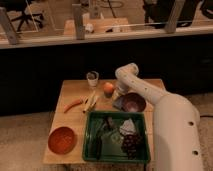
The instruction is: Place sponge in purple bowl
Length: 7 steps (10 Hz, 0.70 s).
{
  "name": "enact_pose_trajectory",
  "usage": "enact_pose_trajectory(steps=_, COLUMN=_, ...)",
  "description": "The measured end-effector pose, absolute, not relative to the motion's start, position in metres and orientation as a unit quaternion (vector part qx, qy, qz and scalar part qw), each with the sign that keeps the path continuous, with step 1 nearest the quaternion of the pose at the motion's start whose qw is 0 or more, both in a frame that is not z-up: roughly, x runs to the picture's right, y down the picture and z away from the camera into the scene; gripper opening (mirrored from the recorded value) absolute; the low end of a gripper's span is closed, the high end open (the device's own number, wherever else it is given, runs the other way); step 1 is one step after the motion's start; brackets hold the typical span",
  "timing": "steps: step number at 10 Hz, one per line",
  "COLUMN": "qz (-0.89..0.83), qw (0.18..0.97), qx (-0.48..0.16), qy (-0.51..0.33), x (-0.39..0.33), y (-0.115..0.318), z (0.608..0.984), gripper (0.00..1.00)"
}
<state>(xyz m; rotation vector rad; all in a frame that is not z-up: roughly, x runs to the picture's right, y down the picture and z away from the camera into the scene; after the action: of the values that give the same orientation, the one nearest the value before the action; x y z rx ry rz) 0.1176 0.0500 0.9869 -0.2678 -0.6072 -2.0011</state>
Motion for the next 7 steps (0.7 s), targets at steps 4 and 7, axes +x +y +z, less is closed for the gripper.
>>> enact_pose_trajectory(steps=4, qz=-0.825, qw=0.487, qx=-0.099, qy=-0.268, x=0.112, y=0.042, z=0.973, gripper=0.13)
enact_pose_trajectory(steps=7, qz=-0.832, qw=0.493, qx=-0.091, qy=-0.236, x=0.109, y=0.012, z=0.948, gripper=0.13)
